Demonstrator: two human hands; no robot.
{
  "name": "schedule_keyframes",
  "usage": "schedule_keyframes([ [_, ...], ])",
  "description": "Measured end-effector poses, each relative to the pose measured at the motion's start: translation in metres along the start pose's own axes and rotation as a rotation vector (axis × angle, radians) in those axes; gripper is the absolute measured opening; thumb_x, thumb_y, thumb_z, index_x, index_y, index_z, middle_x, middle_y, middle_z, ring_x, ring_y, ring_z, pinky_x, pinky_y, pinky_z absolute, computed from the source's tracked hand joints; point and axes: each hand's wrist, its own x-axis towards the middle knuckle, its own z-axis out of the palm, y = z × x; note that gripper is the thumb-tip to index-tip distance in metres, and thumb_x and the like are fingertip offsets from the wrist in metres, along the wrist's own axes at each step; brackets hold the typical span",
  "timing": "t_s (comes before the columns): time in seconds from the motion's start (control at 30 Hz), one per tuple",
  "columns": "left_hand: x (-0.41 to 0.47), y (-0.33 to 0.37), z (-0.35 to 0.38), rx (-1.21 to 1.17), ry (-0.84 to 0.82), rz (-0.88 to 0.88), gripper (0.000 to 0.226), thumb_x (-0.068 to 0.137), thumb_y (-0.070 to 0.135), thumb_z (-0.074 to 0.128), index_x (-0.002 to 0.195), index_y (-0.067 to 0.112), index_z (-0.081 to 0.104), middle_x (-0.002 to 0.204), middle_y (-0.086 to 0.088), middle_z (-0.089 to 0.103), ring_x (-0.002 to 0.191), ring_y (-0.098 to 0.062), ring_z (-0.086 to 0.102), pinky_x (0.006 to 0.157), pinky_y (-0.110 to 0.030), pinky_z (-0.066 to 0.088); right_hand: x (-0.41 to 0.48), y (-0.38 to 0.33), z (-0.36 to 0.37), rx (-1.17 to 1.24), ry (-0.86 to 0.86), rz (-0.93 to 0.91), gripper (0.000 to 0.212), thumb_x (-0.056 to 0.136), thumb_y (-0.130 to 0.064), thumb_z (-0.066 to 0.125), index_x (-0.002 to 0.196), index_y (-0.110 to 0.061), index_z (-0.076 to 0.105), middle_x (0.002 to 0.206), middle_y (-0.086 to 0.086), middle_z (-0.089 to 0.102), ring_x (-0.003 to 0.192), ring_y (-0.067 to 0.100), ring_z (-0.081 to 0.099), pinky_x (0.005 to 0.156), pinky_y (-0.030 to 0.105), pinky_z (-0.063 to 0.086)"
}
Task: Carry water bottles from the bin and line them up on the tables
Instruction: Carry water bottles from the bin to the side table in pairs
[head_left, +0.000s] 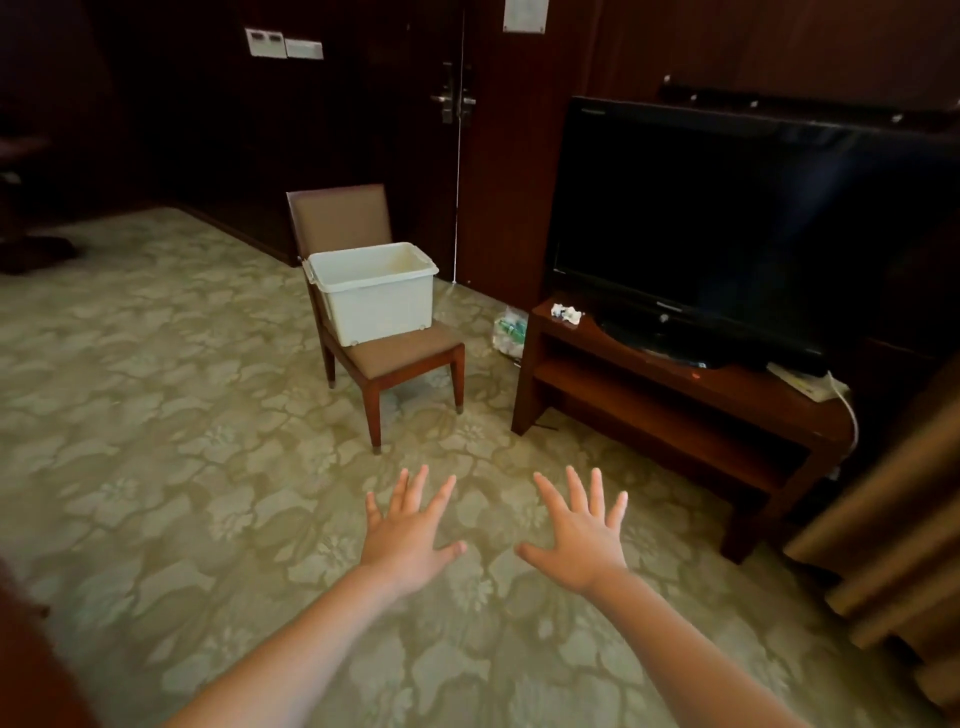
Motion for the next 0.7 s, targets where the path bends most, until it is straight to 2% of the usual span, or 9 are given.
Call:
schedule_keyframes([
  [0.17,0.105,-0.018,-0.04,0.032,0.023,0.003,0.085,0.091,0.067,0.042,0.154,0.04,-0.01,0.162,-0.001,-0.022,0.148,-0.026,-0.023,0.117,-0.061,-0.01,0.114,-0.005,-0.023,0.035,0.029,-0.047,0.093,0.086,-0.069,0.051,0.157,-0.039,-0.001,0.166,0.007,-0.011,0.147,0.035,-0.028,0.114,0.064,-0.02],
  [0.37,0.204,-0.034,-0.056,0.012,0.001,-0.041,0.086,0.091,0.067,0.041,0.154,0.04,-0.011,0.161,0.0,-0.024,0.147,-0.025,-0.025,0.117,-0.062,-0.01,0.229,-0.009,-0.031,0.074,0.002,-0.101,0.094,0.085,-0.068,0.052,0.157,-0.039,0.0,0.166,0.006,-0.012,0.147,0.033,-0.03,0.112,0.062,-0.023],
  [0.7,0.407,-0.059,-0.1,-0.024,0.052,-0.211,0.085,0.092,0.067,0.042,0.154,0.04,-0.01,0.162,0.0,-0.024,0.147,-0.025,-0.026,0.116,-0.061,-0.013,0.479,-0.014,-0.061,0.079,-0.039,-0.267,0.095,0.084,-0.068,0.054,0.157,-0.041,0.0,0.166,0.004,-0.013,0.147,0.032,-0.031,0.114,0.062,-0.021],
])
